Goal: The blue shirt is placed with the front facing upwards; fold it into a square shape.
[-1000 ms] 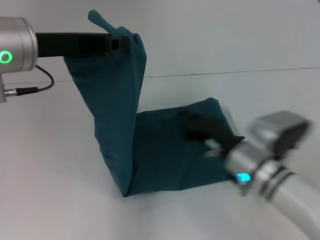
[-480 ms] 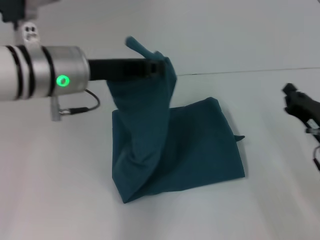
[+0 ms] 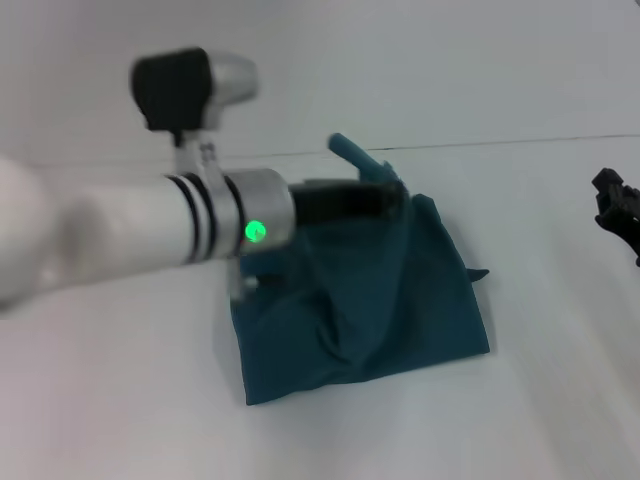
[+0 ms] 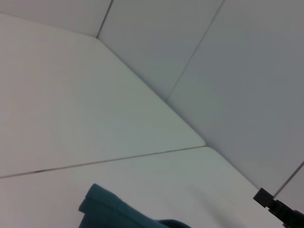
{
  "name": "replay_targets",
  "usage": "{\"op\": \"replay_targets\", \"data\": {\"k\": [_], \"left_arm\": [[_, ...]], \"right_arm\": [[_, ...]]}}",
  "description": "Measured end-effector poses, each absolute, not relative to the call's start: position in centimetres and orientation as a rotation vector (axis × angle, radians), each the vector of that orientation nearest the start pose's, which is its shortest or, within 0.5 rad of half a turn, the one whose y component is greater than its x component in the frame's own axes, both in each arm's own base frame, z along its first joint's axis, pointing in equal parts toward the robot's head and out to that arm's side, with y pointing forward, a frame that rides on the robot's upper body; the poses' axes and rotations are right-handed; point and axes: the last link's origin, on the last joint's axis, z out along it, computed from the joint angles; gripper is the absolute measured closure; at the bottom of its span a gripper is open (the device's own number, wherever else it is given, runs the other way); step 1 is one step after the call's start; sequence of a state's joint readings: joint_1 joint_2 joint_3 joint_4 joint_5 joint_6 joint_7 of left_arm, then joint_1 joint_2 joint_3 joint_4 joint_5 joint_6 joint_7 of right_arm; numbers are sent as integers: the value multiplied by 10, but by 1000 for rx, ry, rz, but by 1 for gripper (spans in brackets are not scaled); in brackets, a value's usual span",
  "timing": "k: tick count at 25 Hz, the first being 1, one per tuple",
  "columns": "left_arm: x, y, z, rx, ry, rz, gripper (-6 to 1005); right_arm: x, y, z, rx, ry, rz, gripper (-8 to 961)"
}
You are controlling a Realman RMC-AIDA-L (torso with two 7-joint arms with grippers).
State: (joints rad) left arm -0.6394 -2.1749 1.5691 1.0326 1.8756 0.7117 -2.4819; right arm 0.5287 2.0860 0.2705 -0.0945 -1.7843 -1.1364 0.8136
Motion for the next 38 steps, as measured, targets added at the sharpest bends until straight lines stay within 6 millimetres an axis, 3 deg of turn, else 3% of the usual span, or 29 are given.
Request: {"op": "replay_targets", "data": {"k": [4, 7, 14, 18, 23, 29, 35, 38], "left_arm": [[-97, 393, -113, -2477, -1072, -645, 963], [-91, 387, -123, -2528, -1017, -662, 942], [-85, 382, -120, -2552, -859, -746, 868], [-90, 379, -102, -2502, -695, -824, 697], [-110, 376, -72, -2407, -557, -974, 466], [-148, 371, -44, -2273, -540, -1180, 255], [-172, 366, -37, -2221, -586, -1219, 67], [-179, 366, -37, -2204, -615, -1215, 84]], "right_arm": [[350, 345, 8, -1524, 976, 948, 951], [352, 343, 8, -1518, 981, 947, 951], [355, 340, 10, -1498, 1003, 960, 951], [350, 335, 14, -1517, 969, 1019, 951], [321, 333, 3, -1708, 854, 1102, 951], [277, 357, -26, -1975, 776, 1085, 951], [240, 387, -41, -2212, 768, 995, 951], [228, 397, -53, -2306, 812, 911, 951]]}}
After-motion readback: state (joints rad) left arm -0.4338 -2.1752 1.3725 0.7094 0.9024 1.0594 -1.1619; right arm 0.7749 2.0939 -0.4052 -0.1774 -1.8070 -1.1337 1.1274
